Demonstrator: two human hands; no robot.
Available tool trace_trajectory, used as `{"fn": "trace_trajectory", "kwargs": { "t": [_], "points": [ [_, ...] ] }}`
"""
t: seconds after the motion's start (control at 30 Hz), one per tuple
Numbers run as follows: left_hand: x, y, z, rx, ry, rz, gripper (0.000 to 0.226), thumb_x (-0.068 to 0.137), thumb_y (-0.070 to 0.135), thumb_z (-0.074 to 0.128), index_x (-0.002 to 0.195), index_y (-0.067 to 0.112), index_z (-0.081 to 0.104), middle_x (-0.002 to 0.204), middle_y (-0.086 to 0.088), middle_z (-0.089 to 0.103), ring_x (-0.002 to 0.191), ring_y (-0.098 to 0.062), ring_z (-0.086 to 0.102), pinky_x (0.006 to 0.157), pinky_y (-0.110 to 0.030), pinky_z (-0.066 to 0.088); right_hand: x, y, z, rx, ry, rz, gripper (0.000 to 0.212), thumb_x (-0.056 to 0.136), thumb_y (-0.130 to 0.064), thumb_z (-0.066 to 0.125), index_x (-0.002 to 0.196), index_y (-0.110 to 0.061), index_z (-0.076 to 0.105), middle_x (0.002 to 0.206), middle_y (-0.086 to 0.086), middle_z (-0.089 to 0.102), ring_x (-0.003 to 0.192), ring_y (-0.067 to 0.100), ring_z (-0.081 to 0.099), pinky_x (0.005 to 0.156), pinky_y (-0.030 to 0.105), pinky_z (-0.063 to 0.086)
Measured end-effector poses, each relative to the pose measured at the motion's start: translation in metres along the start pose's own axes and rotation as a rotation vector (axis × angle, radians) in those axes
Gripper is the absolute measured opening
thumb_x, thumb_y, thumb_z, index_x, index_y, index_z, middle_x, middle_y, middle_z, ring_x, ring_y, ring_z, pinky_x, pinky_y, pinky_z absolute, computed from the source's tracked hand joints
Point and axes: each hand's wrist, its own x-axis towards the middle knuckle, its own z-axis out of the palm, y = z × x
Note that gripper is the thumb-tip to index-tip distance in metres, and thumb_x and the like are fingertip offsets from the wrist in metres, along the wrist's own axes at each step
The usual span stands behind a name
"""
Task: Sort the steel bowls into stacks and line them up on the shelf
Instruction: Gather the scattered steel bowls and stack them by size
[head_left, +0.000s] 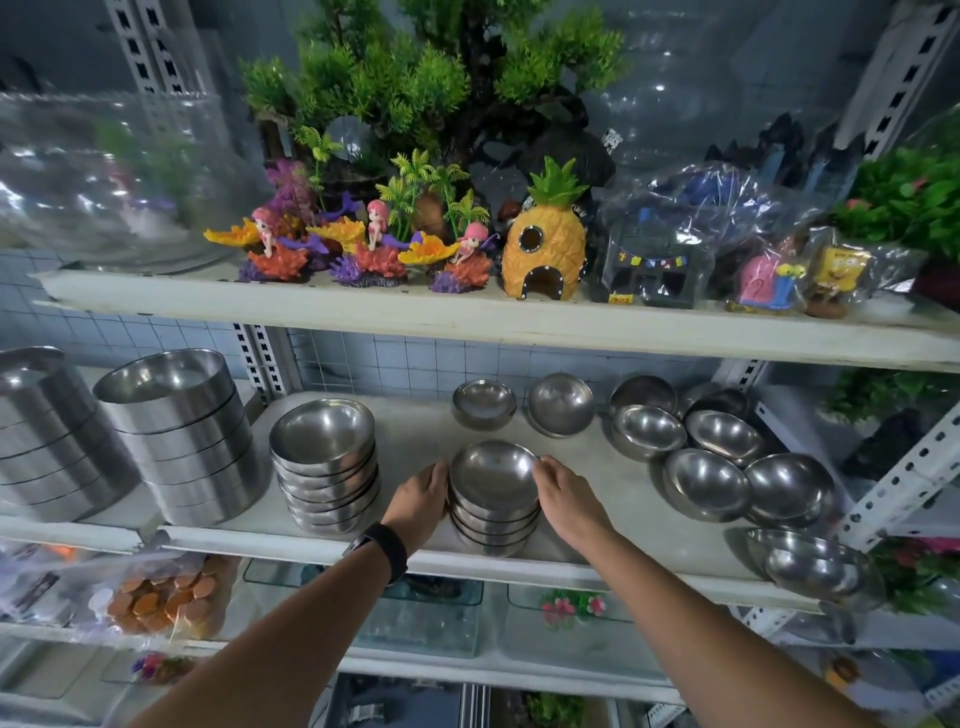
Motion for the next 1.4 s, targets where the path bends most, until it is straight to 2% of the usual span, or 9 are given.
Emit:
{"fn": "trace_trajectory", "kwargs": {
  "t": [0.2, 0.4, 0.53, 0.6, 0.7, 0.8, 1.1, 1.23, 1.4],
  "points": [
    [-0.009, -0.007, 0.006, -0.146, -0.009, 0.017, 0.050, 0.103, 0.059, 0.031, 0.107, 0.031, 0.071, 0.096, 0.004, 0.074, 0.091, -0.012, 0.068, 0.089, -0.031, 0.053, -0.002, 0.011, 0.011, 0.071, 0.045, 0.008, 0.054, 0.099, -0.063, 0.025, 0.118, -0.024, 0.059, 0.105, 0.003, 0.067, 0.100, 0.029, 0.064, 0.090, 0.045, 0.052],
    [-0.003, -0.006, 0.006, -0.063, 0.041, 0.016, 0.045, 0.106, 0.047, 0.035, 0.101, 0.020, 0.070, 0.093, -0.006, 0.073, 0.100, -0.029, 0.068, 0.086, -0.036, 0.051, -0.002, 0.013, 0.015, 0.138, 0.058, -0.002, 0.046, 0.099, -0.065, 0.022, 0.103, -0.039, 0.060, 0.099, -0.014, 0.066, 0.100, 0.018, 0.063, 0.090, 0.041, 0.049],
    [-0.011, 0.006, 0.006, -0.215, 0.106, -0.028, 0.053, 0.105, 0.052, 0.034, 0.089, 0.017, 0.071, 0.085, 0.005, 0.071, 0.081, -0.009, 0.065, 0.080, -0.029, 0.049, -0.003, 0.011, 0.021, 0.278, 0.105, -0.052, 0.043, 0.101, -0.062, 0.029, 0.088, -0.040, 0.063, 0.090, -0.014, 0.062, 0.097, 0.013, 0.056, 0.088, 0.038, 0.047],
    [-0.014, 0.012, 0.008, -0.261, 0.093, -0.019, 0.048, 0.106, 0.048, 0.035, 0.085, 0.020, 0.069, 0.075, 0.013, 0.067, 0.074, -0.002, 0.061, 0.072, -0.026, 0.048, -0.004, 0.007, 0.025, 0.410, 0.116, -0.085, 0.037, 0.103, -0.058, 0.035, 0.093, -0.043, 0.067, 0.093, -0.015, 0.068, 0.099, 0.007, 0.061, 0.088, 0.032, 0.049],
    [-0.015, 0.014, 0.015, -0.314, 0.051, 0.037, 0.031, 0.106, 0.042, 0.039, 0.110, 0.032, 0.068, 0.102, 0.019, 0.069, 0.100, 0.003, 0.064, 0.078, -0.004, 0.044, -0.007, 0.001, 0.029, 0.598, 0.098, -0.084, 0.025, 0.108, -0.033, 0.041, 0.108, -0.041, 0.064, 0.105, -0.032, 0.067, 0.103, -0.015, 0.058, 0.085, 0.009, 0.043],
    [-0.018, 0.015, 0.019, -0.330, 0.057, 0.043, 0.023, 0.107, 0.035, 0.040, 0.115, 0.037, 0.062, 0.106, 0.024, 0.064, 0.103, 0.003, 0.060, 0.077, 0.004, 0.039, -0.007, 0.006, 0.035, 0.641, 0.079, -0.076, 0.024, 0.108, -0.040, 0.037, 0.121, -0.043, 0.058, 0.123, -0.027, 0.061, 0.113, -0.015, 0.053, 0.086, 0.003, 0.040],
    [-0.018, 0.016, 0.028, -0.432, 0.075, -0.046, 0.030, 0.107, 0.041, 0.034, 0.116, 0.039, 0.063, 0.107, 0.017, 0.066, 0.105, -0.005, 0.060, 0.086, -0.017, 0.043, 0.000, 0.011, 0.047, 0.731, 0.052, -0.026, 0.031, 0.108, -0.044, 0.031, 0.122, -0.039, 0.058, 0.124, -0.016, 0.061, 0.107, -0.016, 0.054, 0.083, 0.004, 0.042],
    [-0.016, 0.012, 0.030, -0.452, 0.079, -0.043, 0.029, 0.107, 0.040, 0.034, 0.111, 0.042, 0.063, 0.106, 0.020, 0.065, 0.104, -0.001, 0.060, 0.083, -0.015, 0.044, -0.001, 0.011, 0.048, 0.725, 0.058, -0.019, 0.033, 0.108, -0.048, 0.030, 0.121, -0.039, 0.058, 0.123, -0.014, 0.062, 0.104, -0.017, 0.055, 0.079, 0.001, 0.041],
    [-0.016, 0.009, 0.033, -0.449, 0.078, -0.004, 0.035, 0.092, 0.060, 0.033, 0.108, 0.057, 0.063, 0.114, 0.027, 0.065, 0.109, 0.012, 0.056, 0.090, -0.017, 0.044, 0.000, 0.011, 0.051, 0.745, 0.084, -0.031, 0.054, 0.092, -0.067, 0.031, 0.128, -0.037, 0.058, 0.127, -0.017, 0.062, 0.115, -0.010, 0.054, 0.091, 0.008, 0.040]
  ]
}}
